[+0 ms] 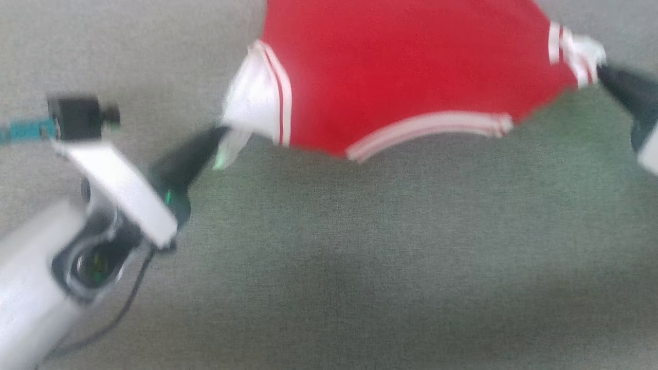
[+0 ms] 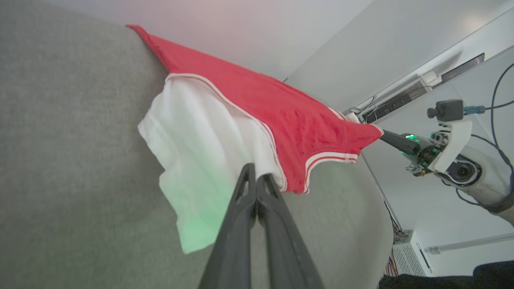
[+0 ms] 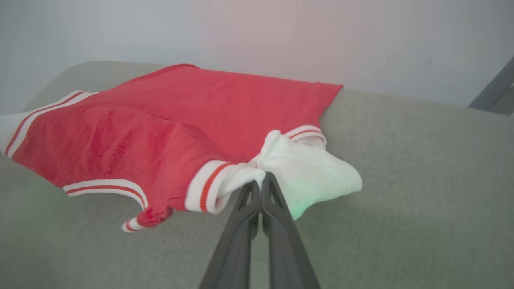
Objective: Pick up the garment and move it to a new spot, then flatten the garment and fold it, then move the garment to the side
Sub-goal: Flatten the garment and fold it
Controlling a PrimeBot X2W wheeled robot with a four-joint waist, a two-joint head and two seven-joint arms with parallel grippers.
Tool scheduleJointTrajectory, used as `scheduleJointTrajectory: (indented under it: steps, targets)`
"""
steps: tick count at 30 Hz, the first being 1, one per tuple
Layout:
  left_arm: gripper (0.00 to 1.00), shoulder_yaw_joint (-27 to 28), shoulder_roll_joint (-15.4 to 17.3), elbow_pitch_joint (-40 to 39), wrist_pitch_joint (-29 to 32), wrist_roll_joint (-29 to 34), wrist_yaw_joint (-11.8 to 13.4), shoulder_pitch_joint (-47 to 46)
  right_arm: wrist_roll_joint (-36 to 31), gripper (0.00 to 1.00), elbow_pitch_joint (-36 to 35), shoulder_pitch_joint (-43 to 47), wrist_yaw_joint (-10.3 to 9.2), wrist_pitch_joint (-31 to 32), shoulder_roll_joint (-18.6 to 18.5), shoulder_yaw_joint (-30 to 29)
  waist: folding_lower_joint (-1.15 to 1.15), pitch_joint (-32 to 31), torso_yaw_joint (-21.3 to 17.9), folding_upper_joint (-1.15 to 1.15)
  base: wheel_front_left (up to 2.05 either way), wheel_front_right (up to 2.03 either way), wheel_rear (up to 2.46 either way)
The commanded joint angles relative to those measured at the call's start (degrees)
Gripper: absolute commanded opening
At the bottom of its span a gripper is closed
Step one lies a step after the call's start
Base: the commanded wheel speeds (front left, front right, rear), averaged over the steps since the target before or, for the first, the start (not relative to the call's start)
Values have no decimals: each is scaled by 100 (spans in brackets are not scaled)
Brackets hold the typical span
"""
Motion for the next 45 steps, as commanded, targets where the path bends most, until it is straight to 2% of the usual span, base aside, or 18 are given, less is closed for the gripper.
scheduleJointTrajectory:
  steps: [1, 6, 14, 18, 20, 23, 30, 34, 38, 41, 45]
  targets:
    - [0, -5, 42, -44, -28, -27, -17, 83, 93, 0, -72, 86, -4, 41, -46, 5, 0, -108, -9, 0, 0, 0, 0]
    - [0, -280, 721, -751, -31, 62, -17, 1003, 645, 0, -1068, 953, -3, 274, -886, 245, 0, -383, 20, 0, 0, 0, 0]
    - [0, -804, 1570, -1717, -25, 268, -17, 2049, 1097, 0, -2281, 2046, -3, 38, -1998, 534, 0, -526, 114, 0, 0, 0, 0]
    - [0, -880, 1785, -1969, -223, 367, -17, 2299, 1153, 0, -2680, 2356, -5, -180, -2345, 585, 0, -493, 135, 0, 0, 0, 0]
    - [0, -906, 1742, -1972, -281, 404, -17, 2348, 1144, 0, -2707, 2448, -5, -280, -2413, 602, 0, -472, 142, 0, 0, 0, 0]
    - [0, -1020, 1541, -1785, -93, 569, -17, 2256, 1074, 0, -2566, 2482, -5, -305, -2262, 618, 0, -445, 149, 0, 0, 0, 0]
    - [0, -1259, 707, -898, 315, 660, -18, 1980, 870, 0, -1681, 2561, -2, 172, -1354, 683, 0, -362, 163, 0, 0, 0, 0]
    - [0, -1441, 290, -253, 450, 842, -17, 1906, 291, 0, -1075, 2630, -10, 496, -913, 737, 0, -313, 197, 0, 0, 0, 0]
    - [0, -1562, -136, 507, 347, 1063, 10, 1846, -59, 0, -558, 2713, -16, 566, -303, 783, 0, -286, 200, 0, 0, 0, 0]
    - [0, -1628, -350, 837, 305, 1147, 24, 1867, -324, 0, -331, 2701, -32, 602, -115, 802, 0, -282, 186, 0, 0, 0, 0]
    - [0, -1632, -474, 946, 193, 1104, 29, 1893, -508, 0, -246, 2670, -38, 479, -39, 773, 0, -299, 165, 0, 0, 0, 0]
